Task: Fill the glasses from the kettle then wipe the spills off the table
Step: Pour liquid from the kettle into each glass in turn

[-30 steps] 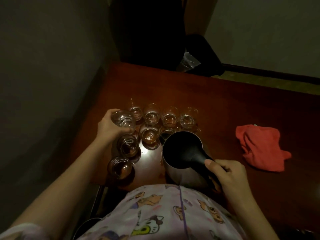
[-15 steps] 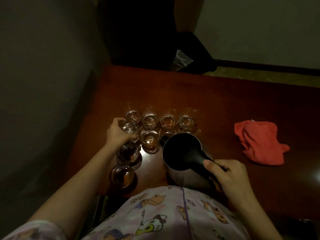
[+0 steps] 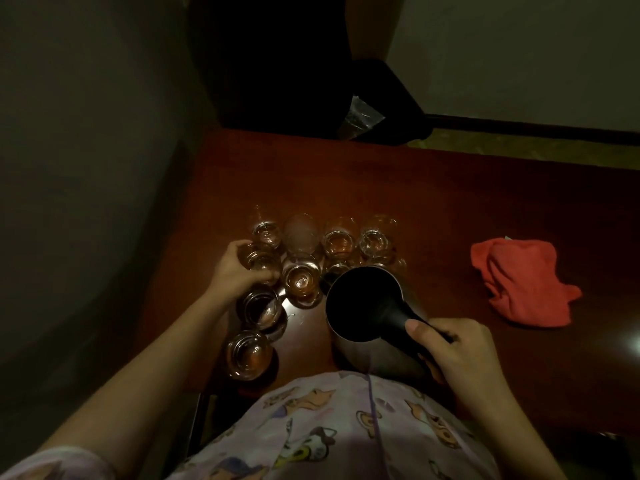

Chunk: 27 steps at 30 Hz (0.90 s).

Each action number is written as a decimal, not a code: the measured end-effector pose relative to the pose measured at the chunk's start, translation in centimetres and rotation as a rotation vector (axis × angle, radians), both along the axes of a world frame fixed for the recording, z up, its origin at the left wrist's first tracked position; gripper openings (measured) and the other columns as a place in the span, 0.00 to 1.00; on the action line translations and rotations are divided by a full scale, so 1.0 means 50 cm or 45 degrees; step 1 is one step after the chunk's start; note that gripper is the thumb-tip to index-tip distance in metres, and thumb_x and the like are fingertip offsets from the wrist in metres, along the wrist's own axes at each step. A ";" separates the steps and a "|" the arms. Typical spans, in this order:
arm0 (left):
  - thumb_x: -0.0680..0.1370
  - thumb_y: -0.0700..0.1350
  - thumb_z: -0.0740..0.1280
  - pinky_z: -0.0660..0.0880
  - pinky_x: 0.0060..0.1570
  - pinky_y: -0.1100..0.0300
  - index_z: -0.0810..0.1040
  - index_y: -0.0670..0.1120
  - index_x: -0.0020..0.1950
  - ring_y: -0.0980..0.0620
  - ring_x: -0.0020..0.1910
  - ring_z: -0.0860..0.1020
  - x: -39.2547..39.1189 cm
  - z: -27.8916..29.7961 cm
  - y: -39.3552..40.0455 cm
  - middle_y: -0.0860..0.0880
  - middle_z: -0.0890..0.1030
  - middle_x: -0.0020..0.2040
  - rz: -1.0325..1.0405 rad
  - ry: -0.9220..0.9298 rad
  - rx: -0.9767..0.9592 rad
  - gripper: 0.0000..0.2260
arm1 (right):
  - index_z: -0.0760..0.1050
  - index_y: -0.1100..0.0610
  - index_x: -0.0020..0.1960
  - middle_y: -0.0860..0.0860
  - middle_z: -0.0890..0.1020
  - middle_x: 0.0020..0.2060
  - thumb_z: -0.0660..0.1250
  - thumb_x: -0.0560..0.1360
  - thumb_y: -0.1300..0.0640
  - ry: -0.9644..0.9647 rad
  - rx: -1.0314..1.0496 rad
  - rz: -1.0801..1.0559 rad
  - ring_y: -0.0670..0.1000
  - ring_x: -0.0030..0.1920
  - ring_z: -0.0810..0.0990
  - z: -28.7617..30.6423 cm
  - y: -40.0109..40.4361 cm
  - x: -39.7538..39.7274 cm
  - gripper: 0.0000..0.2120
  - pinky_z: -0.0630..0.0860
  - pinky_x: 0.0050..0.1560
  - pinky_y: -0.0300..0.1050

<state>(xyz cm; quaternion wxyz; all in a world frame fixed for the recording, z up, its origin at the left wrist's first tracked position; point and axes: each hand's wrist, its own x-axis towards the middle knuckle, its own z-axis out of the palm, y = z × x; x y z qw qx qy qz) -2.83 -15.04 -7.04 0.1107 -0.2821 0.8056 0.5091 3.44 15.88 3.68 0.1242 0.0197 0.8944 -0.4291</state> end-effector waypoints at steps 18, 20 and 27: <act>0.65 0.43 0.77 0.68 0.62 0.49 0.59 0.46 0.71 0.39 0.65 0.69 -0.136 0.003 -0.018 0.40 0.69 0.67 -0.087 -0.006 -0.128 0.41 | 0.68 0.57 0.22 0.51 0.67 0.17 0.60 0.60 0.34 -0.035 0.034 -0.013 0.47 0.21 0.64 0.004 -0.007 0.007 0.25 0.59 0.28 0.46; 0.64 0.41 0.78 0.68 0.61 0.50 0.61 0.44 0.70 0.40 0.64 0.70 -0.137 0.000 -0.016 0.40 0.70 0.66 -0.079 0.009 -0.144 0.40 | 0.67 0.58 0.23 0.51 0.67 0.17 0.60 0.60 0.34 -0.044 0.034 -0.016 0.47 0.21 0.64 0.002 -0.007 0.006 0.26 0.59 0.29 0.45; 0.62 0.42 0.79 0.70 0.61 0.49 0.64 0.47 0.69 0.41 0.63 0.71 -0.121 0.012 -0.018 0.42 0.71 0.65 0.029 0.088 -0.176 0.40 | 0.66 0.54 0.20 0.50 0.67 0.16 0.59 0.61 0.34 -0.018 0.026 -0.012 0.46 0.20 0.64 0.001 -0.012 0.007 0.24 0.58 0.28 0.43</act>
